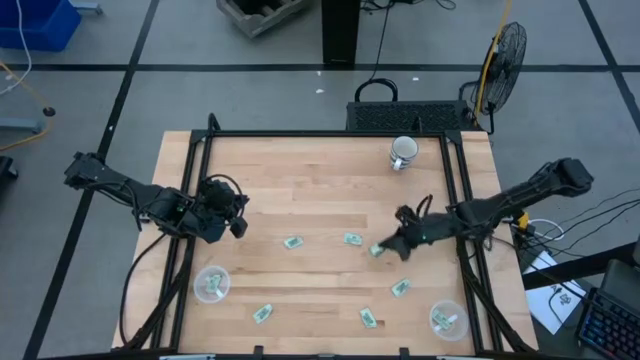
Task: Pick and place Stevia / Truvia into bins
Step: Put the truvia packet into the bottom transparent container
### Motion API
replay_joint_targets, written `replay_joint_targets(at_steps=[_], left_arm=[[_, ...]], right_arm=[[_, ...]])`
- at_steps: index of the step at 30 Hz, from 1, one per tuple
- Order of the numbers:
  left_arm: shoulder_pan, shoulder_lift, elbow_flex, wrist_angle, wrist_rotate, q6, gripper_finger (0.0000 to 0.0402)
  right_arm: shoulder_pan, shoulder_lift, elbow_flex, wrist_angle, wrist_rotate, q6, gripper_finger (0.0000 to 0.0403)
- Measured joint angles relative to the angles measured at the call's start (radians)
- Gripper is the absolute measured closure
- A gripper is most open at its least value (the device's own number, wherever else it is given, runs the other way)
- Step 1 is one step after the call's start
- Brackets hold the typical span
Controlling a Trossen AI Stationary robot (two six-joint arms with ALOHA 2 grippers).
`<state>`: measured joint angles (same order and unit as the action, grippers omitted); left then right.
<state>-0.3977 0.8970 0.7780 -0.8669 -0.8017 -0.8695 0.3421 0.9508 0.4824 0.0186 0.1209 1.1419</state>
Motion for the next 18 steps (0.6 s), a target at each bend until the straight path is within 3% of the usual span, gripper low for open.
replay_joint_targets(at_steps=[3,9,18], left_arm=[[0.000,0.000,0.000,0.000,0.020,-0.003,0.0355],[0.000,0.000,-0.017,0.003,0.042,-0.034,0.0355],[0.000,0.000,-0.059,0.004,0.043,-0.138,0.0355]], right_arm=[[0.112,0.004,0.001,0.082,-0.068,0.089,0.0401],[0.351,0.010,0.001,0.075,-0.200,0.345,0.0402],[0.626,0.055,0.001,-0.023,-0.231,1.001,0.0402]])
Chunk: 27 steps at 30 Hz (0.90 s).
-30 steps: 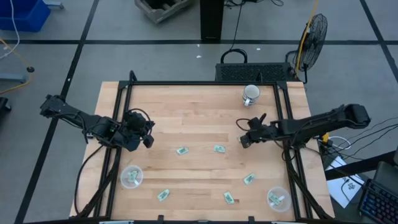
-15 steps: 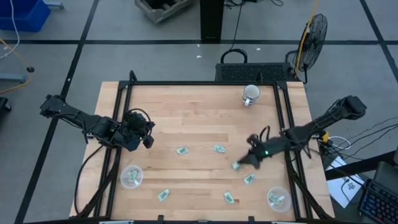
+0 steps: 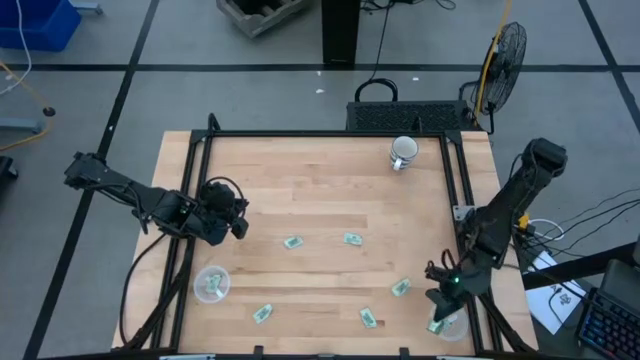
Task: Pick and place Stevia / Truvia into bins
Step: Put the truvia packet into the bottom transparent container
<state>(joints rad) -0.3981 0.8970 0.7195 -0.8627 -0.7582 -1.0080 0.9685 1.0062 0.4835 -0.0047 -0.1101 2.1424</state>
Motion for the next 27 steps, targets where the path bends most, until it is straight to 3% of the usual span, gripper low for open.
replay_joint_targets(at_steps=[6,23,27], left_arm=[[0.000,0.000,-0.002,0.001,0.000,-0.009,0.0355],[0.000,0.000,-0.002,0.003,0.000,-0.018,0.0355],[0.000,0.000,-0.002,0.003,0.000,-0.018,0.0355]], right_arm=[[0.066,0.034,0.002,-0.081,-0.005,0.129,0.0402],[0.065,0.044,0.002,-0.139,0.042,0.086,0.0396],[0.063,0.044,0.003,-0.179,-0.023,0.033,0.0400]])
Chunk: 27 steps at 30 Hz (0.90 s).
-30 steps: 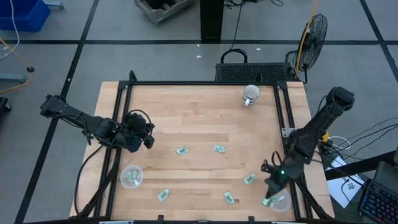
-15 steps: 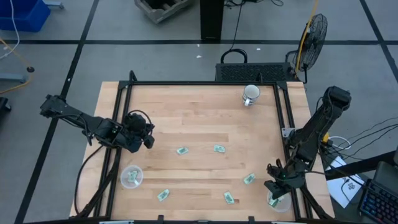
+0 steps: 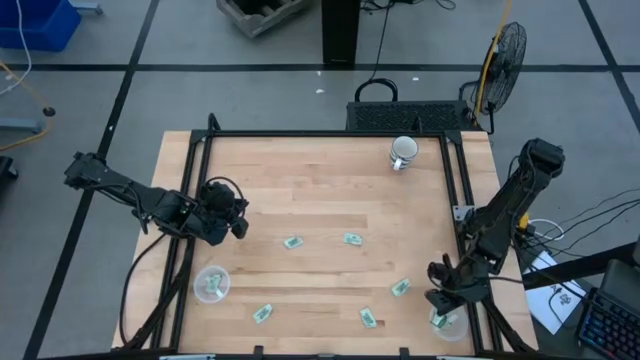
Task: Pick and place Stevia / Truvia into bins
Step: Put the truvia packet into the bottom transparent container
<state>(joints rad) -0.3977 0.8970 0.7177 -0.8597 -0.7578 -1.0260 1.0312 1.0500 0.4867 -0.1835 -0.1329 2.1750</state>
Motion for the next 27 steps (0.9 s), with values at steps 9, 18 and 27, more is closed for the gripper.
replay_joint_targets(at_steps=[9,18,27], left_arm=[[0.000,0.000,0.000,0.010,-0.012,0.001,0.0355],[0.005,0.000,0.000,0.164,-0.029,0.171,0.0355],[0.005,0.000,0.000,0.212,-0.028,0.246,0.0355]], right_arm=[[-0.015,-0.001,-0.005,-0.072,-0.076,-0.229,0.0402],[-0.015,-0.001,-0.005,-0.140,-0.157,-0.112,0.0390],[-0.016,-0.001,-0.004,-0.118,-0.133,-0.092,0.0352]])
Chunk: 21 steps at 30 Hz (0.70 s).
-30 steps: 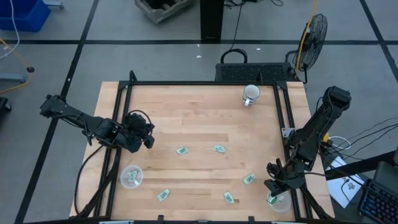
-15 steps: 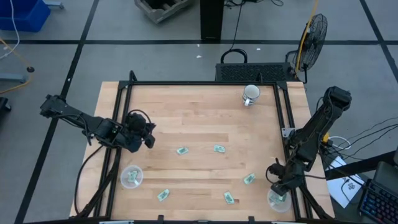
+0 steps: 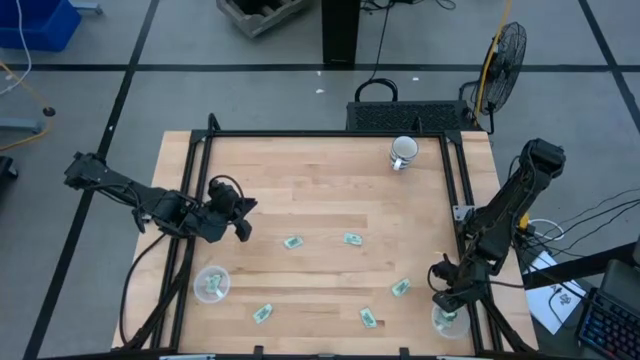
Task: Pick and place Stevia / Truvia into bins
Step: Put the truvia packet into the bottom transparent container, then put the stevia packet into the top transparent container
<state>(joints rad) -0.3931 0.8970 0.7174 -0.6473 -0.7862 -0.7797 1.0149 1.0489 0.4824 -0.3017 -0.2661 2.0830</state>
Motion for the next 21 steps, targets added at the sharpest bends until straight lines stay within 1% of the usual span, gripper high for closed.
replay_joint_targets(at_steps=[3,6,9,10,12,16,21], left_arm=[[0.000,0.000,0.000,0.000,0.000,0.000,0.0355],[0.000,0.000,0.000,0.001,0.000,0.000,0.0355],[0.000,0.000,0.000,0.002,0.000,0.000,0.0355],[0.000,0.000,0.000,0.002,-0.001,0.000,0.0355],[0.000,0.000,0.000,0.002,-0.001,-0.001,0.0355],[0.001,0.000,0.000,0.002,0.000,-0.001,0.0355],[0.001,0.000,0.000,0.002,-0.001,-0.001,0.0355]], right_arm=[[0.000,-0.001,0.000,0.006,-0.002,0.000,0.0340],[0.000,-0.008,0.000,0.032,-0.026,-0.003,0.0334],[0.000,-0.033,0.000,0.070,-0.017,0.036,0.0333],[0.000,-0.047,0.000,0.080,0.002,0.047,0.0333],[0.000,-0.082,0.001,0.097,0.068,0.043,0.0333],[0.000,-0.154,0.001,0.084,0.266,-0.058,0.0332],[-0.016,-0.209,0.001,0.098,0.614,-0.329,0.0332]])
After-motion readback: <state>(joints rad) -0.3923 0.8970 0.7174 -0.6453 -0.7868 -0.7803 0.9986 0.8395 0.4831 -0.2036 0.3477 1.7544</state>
